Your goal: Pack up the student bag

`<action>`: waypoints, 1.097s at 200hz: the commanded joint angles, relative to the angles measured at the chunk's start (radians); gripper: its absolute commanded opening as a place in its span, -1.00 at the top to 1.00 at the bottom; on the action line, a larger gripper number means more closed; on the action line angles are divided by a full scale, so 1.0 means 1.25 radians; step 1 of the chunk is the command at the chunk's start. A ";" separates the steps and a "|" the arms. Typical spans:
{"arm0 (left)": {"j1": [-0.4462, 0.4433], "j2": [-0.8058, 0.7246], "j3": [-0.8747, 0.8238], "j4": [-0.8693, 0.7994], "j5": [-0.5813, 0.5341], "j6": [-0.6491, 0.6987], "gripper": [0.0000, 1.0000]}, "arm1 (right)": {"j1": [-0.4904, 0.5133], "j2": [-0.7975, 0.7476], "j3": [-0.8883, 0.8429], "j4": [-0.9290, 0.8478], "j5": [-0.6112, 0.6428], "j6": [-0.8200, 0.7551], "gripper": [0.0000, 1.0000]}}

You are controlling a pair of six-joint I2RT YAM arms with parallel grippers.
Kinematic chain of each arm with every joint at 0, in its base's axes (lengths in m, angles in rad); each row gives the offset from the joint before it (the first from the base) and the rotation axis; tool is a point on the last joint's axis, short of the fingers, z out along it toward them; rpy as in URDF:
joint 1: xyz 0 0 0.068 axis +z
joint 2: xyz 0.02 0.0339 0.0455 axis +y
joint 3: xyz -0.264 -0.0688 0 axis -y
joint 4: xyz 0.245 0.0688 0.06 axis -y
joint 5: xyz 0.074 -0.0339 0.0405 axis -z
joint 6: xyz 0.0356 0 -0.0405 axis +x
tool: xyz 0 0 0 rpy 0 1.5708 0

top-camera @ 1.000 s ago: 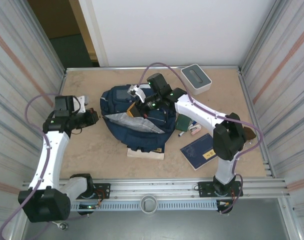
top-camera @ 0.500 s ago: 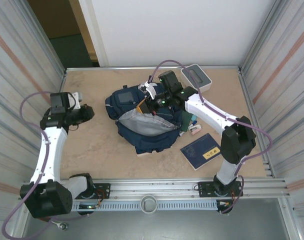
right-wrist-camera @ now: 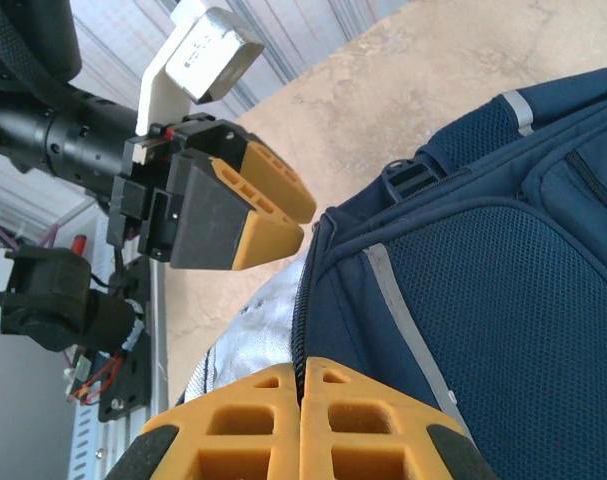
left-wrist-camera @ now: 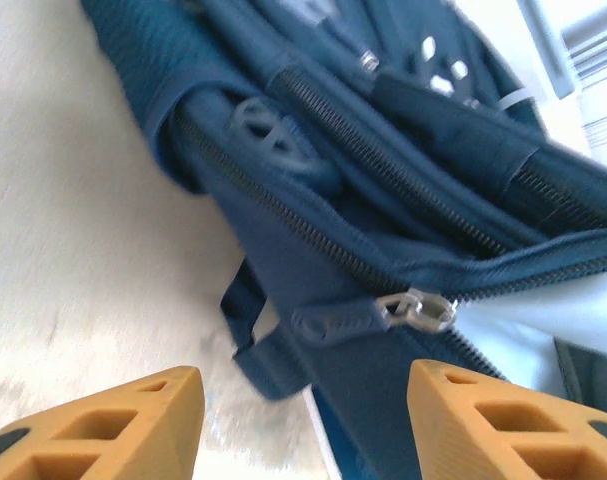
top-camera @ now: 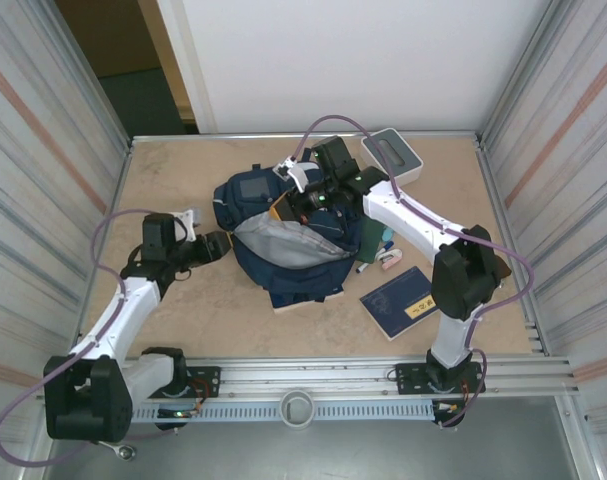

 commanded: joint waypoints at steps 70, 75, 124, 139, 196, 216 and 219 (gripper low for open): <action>0.015 0.096 -0.067 0.373 0.213 0.063 -0.29 | -0.046 0.014 0.117 -0.102 -0.079 -0.058 1.00; 0.015 0.101 -0.067 0.384 0.228 0.063 -0.30 | -0.049 0.013 0.119 -0.103 -0.082 -0.059 1.00; 0.011 0.156 -0.051 0.439 0.304 0.095 -0.39 | -0.067 0.024 0.163 -0.151 -0.119 -0.098 1.00; 0.009 0.181 -0.040 0.456 0.336 0.093 -0.41 | -0.073 0.034 0.178 -0.162 -0.133 -0.102 1.00; -0.022 0.232 0.001 0.466 0.377 0.129 -0.34 | -0.076 0.056 0.218 -0.181 -0.154 -0.118 1.00; -0.023 0.255 0.022 0.467 0.381 0.130 -0.18 | -0.077 0.062 0.218 -0.189 -0.155 -0.122 1.00; -0.025 0.257 0.025 0.467 0.383 0.130 -0.16 | -0.077 0.063 0.218 -0.191 -0.155 -0.124 1.00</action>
